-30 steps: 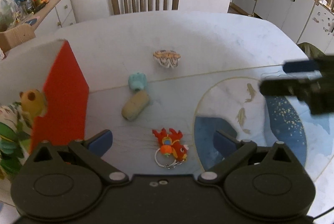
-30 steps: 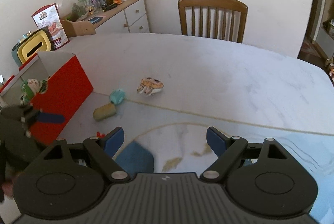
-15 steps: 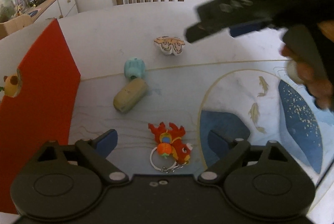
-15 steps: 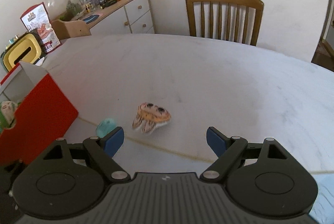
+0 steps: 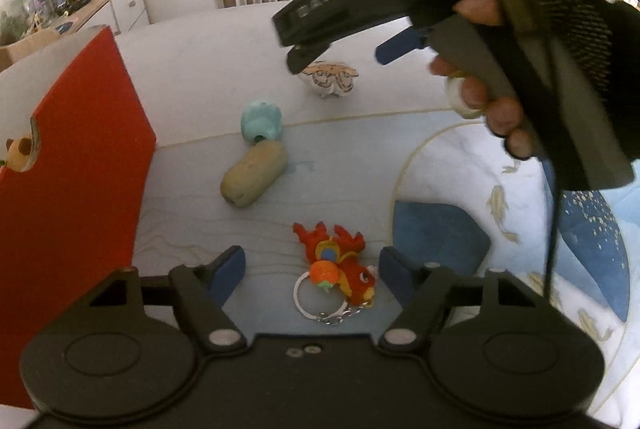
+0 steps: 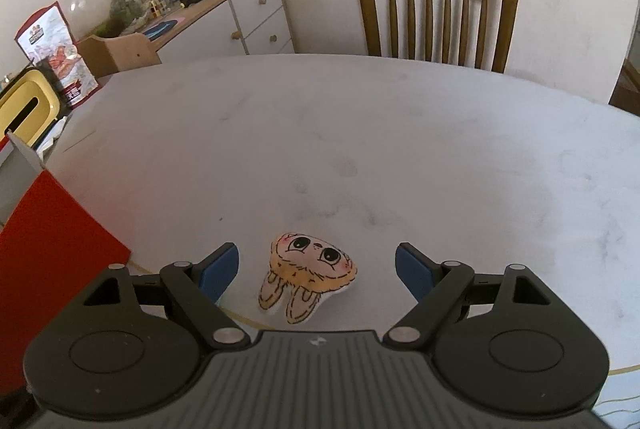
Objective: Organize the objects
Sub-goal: 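Grasp the bunny-face pouch with the right tool while the left tool grasps the red fish keychain, then carry the bunny pouch with the right tool while the left tool carries the fish keychain to the box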
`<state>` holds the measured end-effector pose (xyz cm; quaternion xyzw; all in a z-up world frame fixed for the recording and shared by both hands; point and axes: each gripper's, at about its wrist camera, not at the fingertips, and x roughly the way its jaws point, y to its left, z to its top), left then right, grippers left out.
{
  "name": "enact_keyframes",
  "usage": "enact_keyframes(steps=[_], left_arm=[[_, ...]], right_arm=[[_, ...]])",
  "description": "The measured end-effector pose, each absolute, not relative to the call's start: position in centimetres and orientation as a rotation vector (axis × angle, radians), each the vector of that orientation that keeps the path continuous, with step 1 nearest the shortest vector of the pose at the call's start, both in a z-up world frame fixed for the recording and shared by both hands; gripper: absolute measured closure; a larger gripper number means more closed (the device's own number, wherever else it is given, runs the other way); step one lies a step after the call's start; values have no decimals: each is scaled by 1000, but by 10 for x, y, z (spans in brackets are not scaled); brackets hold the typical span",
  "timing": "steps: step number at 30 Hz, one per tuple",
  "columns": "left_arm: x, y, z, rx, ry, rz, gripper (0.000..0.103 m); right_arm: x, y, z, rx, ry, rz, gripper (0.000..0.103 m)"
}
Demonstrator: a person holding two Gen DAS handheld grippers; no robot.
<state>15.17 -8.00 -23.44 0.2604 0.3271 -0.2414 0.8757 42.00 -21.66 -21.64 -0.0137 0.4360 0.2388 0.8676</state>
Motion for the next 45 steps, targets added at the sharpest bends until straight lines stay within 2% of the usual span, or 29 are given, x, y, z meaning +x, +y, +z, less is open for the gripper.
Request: enact_keyframes(steps=[2, 6, 10, 12, 29, 45], left_arm=[[150, -81, -235, 542, 678, -512, 37], [147, -84, -235, 550, 670, -535, 50], [145, -85, -235, 546, 673, -542, 57], [144, -86, -235, 549, 673, -548, 64], [141, -76, -219, 497, 719, -539, 65], [112, -43, -156, 421, 703, -531, 65]], right_arm=[[421, -215, -220, -25, 922, 493, 24], [421, -216, -226, -11, 942, 488, 41], [419, -218, -227, 4, 947, 486, 53], [417, -218, -226, 1, 942, 482, 53], [362, -241, -186, 5, 895, 527, 56], [284, -252, -112, -43, 815, 628, 55]])
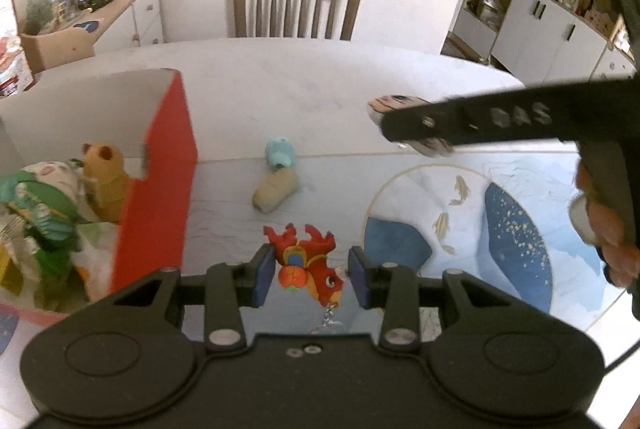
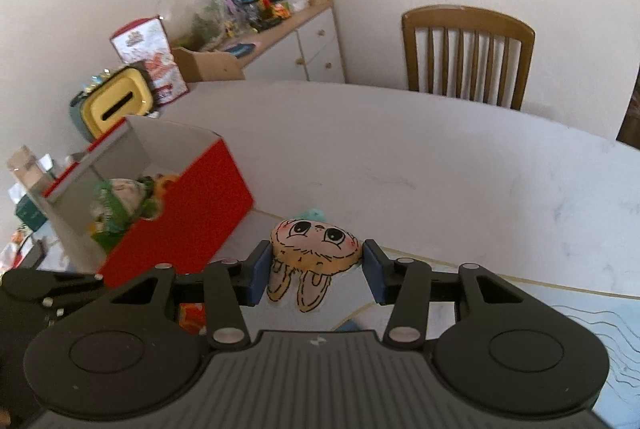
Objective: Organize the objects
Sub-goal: 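Carry the bunny pouch with the right tool while the left tool carries the fish keychain to the box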
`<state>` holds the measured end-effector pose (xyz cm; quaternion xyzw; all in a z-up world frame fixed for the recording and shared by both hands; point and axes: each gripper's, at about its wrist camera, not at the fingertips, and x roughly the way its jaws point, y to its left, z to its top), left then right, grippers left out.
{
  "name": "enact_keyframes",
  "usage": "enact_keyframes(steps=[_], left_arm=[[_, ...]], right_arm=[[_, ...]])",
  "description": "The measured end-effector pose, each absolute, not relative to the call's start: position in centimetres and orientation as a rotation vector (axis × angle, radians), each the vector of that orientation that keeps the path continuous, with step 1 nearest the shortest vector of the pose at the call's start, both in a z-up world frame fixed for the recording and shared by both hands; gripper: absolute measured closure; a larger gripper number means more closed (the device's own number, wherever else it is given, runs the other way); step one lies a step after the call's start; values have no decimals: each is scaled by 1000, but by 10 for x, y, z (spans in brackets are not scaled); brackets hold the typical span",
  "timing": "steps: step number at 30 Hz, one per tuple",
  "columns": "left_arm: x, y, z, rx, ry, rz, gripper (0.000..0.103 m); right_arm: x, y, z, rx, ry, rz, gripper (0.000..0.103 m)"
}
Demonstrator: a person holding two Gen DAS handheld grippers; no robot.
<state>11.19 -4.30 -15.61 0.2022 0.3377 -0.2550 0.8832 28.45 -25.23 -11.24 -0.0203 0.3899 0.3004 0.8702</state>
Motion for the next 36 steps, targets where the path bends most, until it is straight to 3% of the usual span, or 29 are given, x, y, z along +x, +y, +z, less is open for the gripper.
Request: enact_keyframes(steps=[19, 36], left_arm=[[111, 0, -86, 396, 655, -508, 65], [157, 65, -40, 393, 642, -494, 65]], right_arm=[[215, -238, -57, -41, 750, 666, 55], [200, -162, -41, -61, 723, 684, 55]])
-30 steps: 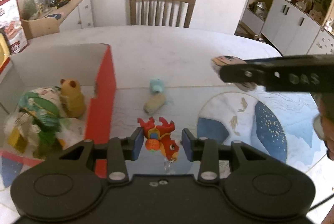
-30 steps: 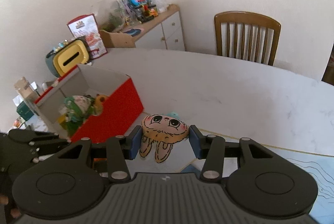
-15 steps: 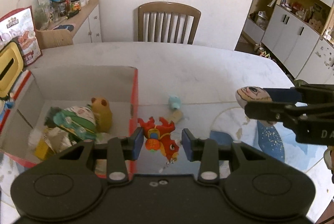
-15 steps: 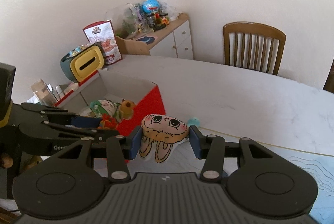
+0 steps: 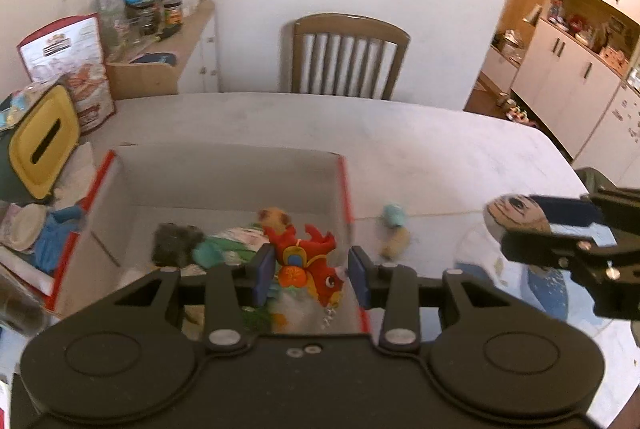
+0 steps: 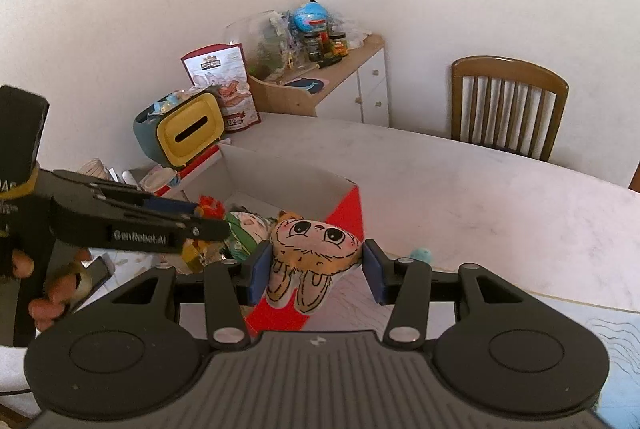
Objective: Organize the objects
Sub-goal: 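Carry the bunny pouch with the right tool while the left tool carries the fish keychain to the box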
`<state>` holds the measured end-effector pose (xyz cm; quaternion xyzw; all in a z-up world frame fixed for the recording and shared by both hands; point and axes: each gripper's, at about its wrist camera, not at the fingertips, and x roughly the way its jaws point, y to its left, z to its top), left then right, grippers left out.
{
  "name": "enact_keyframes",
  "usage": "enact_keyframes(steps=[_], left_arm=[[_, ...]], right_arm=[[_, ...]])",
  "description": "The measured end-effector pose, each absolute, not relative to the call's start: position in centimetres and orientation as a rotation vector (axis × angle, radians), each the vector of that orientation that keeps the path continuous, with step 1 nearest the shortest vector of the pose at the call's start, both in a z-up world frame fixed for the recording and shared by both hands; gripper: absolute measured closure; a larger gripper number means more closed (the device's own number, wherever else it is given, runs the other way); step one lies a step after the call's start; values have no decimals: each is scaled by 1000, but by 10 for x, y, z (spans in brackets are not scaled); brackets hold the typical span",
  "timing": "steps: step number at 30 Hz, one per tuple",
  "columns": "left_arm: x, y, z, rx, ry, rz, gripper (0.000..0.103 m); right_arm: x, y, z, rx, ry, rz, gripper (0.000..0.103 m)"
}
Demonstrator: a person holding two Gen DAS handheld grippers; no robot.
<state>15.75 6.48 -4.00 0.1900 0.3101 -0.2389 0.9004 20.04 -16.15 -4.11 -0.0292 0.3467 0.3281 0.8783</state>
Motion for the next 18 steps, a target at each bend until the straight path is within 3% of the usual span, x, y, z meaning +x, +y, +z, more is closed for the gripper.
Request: enact_keyframes(steps=[18], left_arm=[[243, 129, -19, 439, 621, -372, 65]], right_arm=[[238, -65, -66, -129, 744, 660, 55]])
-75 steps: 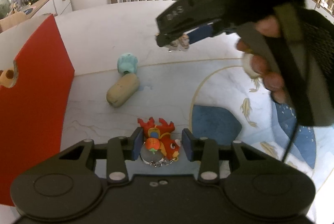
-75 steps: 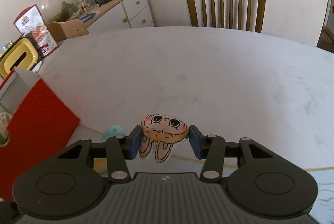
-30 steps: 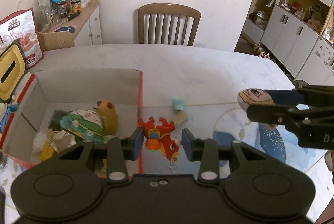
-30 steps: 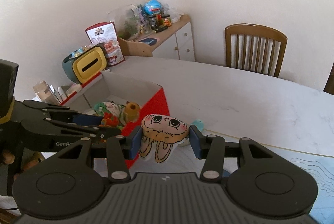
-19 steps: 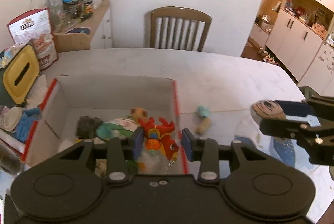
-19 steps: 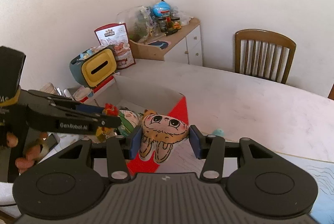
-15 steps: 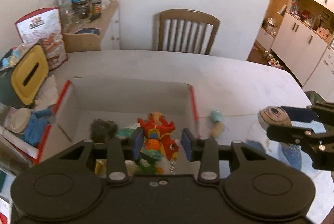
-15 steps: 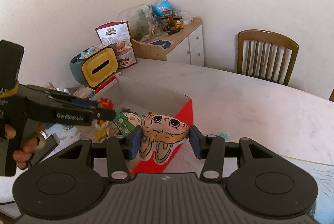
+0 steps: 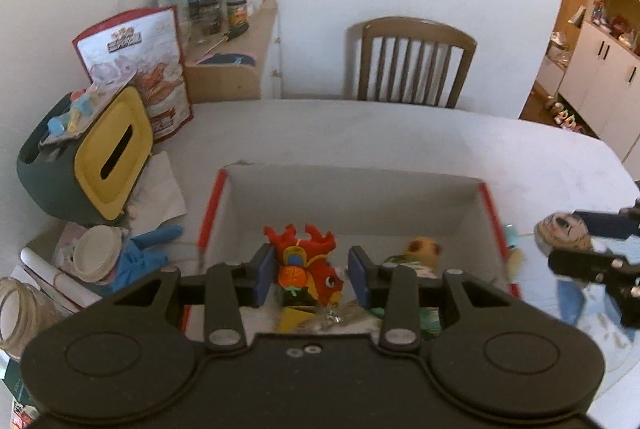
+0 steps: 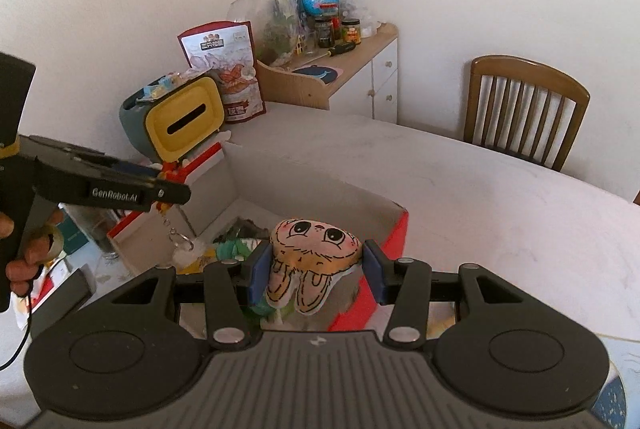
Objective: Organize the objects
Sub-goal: 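Carry the bunny pouch with the right tool while the left tool carries the fish keychain to the box, then lower into the box and open the right tool while the left tool releases the keychain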
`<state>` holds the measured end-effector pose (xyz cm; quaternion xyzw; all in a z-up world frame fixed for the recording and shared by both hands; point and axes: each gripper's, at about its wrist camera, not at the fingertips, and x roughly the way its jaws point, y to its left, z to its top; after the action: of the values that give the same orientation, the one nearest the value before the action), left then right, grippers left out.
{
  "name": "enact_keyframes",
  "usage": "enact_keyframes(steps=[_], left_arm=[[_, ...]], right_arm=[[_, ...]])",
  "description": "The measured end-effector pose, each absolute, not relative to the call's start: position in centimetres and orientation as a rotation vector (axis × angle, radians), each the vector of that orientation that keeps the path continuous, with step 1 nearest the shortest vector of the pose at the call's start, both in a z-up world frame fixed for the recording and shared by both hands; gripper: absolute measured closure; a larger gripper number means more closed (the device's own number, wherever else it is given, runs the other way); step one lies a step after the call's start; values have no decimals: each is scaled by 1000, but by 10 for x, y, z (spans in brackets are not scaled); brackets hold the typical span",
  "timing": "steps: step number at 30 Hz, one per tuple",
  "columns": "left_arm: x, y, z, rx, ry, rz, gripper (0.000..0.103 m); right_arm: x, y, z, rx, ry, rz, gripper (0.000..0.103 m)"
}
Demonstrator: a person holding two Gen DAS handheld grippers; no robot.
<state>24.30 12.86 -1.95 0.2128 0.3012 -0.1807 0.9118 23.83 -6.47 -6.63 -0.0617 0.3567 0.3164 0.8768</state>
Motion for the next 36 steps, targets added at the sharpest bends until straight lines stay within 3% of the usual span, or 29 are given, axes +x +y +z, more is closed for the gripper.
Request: enact_keyframes(steps=[20, 36], left_arm=[[291, 147, -66, 582, 699, -322, 65], [300, 140, -92, 679, 737, -330, 65]], right_arm=[[306, 37, -130, -252, 819, 691, 55], [316, 60, -165, -313, 914, 720, 54]])
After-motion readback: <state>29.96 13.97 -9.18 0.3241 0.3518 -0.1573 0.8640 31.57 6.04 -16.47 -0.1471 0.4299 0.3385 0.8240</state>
